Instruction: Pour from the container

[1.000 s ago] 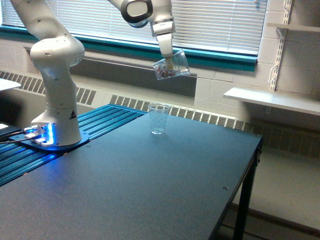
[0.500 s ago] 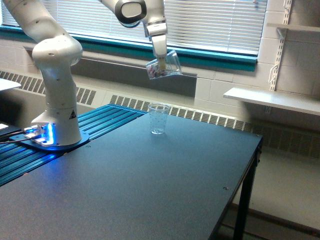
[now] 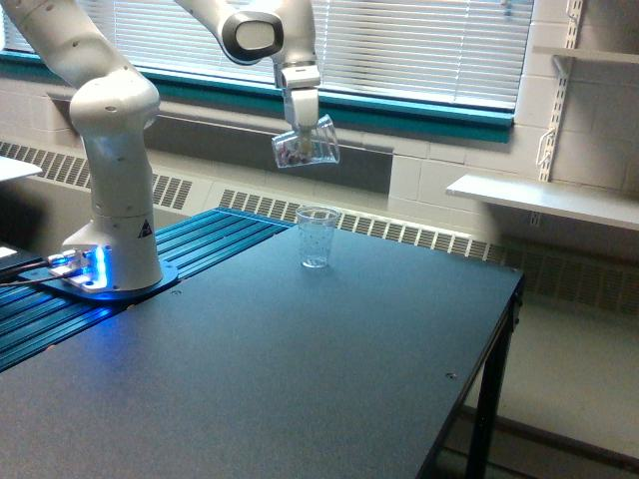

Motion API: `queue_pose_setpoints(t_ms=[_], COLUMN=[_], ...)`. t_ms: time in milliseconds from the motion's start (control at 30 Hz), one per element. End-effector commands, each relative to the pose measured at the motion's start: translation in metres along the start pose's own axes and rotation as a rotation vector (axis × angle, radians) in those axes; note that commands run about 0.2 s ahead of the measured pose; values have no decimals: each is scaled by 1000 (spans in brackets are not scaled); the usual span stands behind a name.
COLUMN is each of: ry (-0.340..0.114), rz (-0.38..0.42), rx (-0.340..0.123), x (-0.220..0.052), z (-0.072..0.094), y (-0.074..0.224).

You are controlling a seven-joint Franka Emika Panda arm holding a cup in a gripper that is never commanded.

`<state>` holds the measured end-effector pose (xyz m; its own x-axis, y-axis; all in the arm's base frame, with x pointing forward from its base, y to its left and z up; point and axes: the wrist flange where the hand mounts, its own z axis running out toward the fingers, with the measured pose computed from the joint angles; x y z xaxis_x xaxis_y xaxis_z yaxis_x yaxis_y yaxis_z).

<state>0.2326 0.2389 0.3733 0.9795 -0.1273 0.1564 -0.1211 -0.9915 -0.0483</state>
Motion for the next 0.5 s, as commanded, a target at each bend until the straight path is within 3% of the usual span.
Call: queue_pose_setpoints(t_ms=[33, 500], ry=[-35, -95], rz=[-22, 14], rx=[-24, -67], x=[-19, -27], z=[13, 39], y=[-2, 3])
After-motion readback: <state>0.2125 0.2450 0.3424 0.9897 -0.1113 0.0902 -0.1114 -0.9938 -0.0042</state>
